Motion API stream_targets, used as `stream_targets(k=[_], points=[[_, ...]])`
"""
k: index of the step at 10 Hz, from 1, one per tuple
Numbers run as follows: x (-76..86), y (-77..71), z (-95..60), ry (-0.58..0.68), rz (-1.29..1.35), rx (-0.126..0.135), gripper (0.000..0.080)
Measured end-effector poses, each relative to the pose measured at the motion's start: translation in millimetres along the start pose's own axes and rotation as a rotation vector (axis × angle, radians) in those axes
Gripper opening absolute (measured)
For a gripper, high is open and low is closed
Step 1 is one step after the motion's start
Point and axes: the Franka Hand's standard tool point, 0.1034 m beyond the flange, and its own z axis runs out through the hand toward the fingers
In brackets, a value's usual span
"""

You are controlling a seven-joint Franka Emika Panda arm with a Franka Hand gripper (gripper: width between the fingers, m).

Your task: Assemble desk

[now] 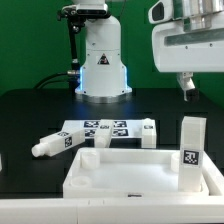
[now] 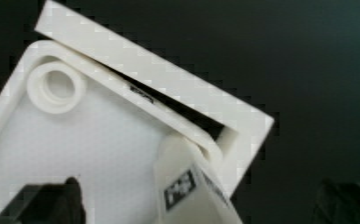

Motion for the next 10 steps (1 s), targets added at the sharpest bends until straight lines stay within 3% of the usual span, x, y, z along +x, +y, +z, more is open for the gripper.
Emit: stream_targets(k=[2, 3, 4, 9, 10], points=[[-6.4, 36.3, 12.5, 0.001, -0.226, -0.017, 0.0649], [-11.4, 59.0, 23.6, 0.002, -0.279, -0.044, 0.0649], [-13.1, 63.7, 27.0, 0.002, -0.347, -0.063, 0.0649], [-8.8, 60.4, 24.8, -0.001, -0.646, -0.058, 0.0649], [-8.2, 74.3, 30.6, -0.022, -0.769, -0.074, 0.0649]])
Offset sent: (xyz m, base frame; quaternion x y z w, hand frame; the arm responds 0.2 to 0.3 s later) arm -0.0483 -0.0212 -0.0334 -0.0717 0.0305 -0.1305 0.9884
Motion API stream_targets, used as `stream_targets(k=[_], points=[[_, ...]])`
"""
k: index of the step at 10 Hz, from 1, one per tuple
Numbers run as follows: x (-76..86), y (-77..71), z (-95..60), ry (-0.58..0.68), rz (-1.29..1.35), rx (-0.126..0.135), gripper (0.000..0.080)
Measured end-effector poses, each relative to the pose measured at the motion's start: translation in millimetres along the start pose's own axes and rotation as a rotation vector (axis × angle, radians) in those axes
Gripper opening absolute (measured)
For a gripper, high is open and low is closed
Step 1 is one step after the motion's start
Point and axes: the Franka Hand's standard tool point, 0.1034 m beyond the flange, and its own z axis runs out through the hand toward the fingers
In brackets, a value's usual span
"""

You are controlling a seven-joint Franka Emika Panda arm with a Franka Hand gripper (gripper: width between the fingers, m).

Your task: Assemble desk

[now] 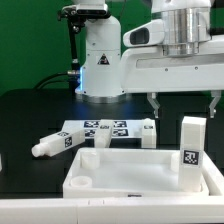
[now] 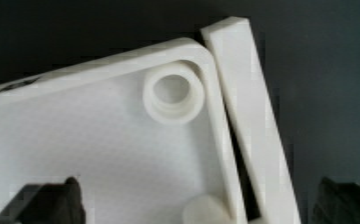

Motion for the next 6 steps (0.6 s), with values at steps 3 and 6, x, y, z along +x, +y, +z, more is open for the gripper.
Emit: stream_targets(k=[3, 6], points=[[-37.7, 30.3, 22.0, -0.036, -0.167, -0.036, 0.0649], [-40.4, 32.1, 22.9, -0.081, -0.154, -0.033, 0.0649]])
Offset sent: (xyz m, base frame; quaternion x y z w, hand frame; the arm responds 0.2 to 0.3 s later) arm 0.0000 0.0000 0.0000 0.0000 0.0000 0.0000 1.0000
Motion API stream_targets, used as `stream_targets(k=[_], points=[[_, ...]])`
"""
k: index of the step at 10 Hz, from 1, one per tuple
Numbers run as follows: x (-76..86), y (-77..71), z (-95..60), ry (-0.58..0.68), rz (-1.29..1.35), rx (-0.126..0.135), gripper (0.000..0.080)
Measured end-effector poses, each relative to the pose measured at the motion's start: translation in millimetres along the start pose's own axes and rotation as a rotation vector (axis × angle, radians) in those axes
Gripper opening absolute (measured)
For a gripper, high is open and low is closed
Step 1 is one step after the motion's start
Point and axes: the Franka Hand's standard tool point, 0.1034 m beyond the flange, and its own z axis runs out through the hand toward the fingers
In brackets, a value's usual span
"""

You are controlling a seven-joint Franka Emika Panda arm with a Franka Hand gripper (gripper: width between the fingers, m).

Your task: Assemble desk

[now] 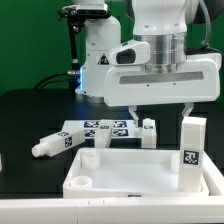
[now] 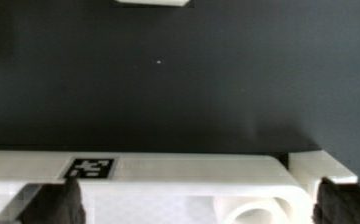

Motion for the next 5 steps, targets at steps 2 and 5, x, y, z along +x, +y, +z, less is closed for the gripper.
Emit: stream_targets(k=[2, 5], points=[[-15.3, 4.5, 5.6, -0.199, 0.044, 0.03, 0.0649], [-26.5, 6.0, 10.9, -0.437, 0.068, 0.045, 0.0649]])
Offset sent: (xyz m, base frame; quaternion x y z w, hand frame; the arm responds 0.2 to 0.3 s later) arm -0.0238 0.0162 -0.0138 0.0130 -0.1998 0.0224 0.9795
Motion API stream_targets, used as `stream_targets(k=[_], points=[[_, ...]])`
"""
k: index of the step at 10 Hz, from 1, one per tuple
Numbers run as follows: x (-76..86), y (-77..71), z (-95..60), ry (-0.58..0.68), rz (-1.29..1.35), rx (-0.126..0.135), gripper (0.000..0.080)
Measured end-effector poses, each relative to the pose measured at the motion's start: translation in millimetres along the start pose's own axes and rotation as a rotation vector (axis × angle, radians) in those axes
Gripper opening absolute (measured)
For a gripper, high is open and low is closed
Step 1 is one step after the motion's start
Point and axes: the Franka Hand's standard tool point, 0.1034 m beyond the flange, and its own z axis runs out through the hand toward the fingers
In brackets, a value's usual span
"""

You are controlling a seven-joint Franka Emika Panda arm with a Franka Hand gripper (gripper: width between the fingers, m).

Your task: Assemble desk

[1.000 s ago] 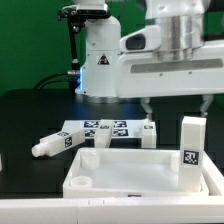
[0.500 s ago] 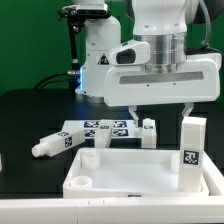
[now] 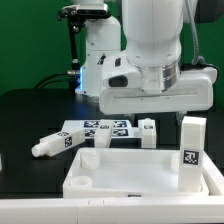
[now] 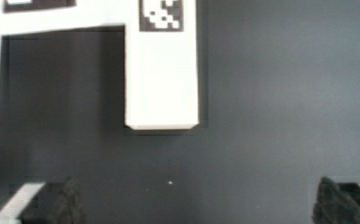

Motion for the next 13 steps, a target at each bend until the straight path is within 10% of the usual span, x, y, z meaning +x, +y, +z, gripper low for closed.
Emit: stream_targets(k=[8, 13], points=[[-9.6, 15.6, 30.6, -0.457, -0.001, -0.027, 0.0649], [-12.5, 13.8, 37.6, -0.469, 0.012, -0.045, 0.0649]])
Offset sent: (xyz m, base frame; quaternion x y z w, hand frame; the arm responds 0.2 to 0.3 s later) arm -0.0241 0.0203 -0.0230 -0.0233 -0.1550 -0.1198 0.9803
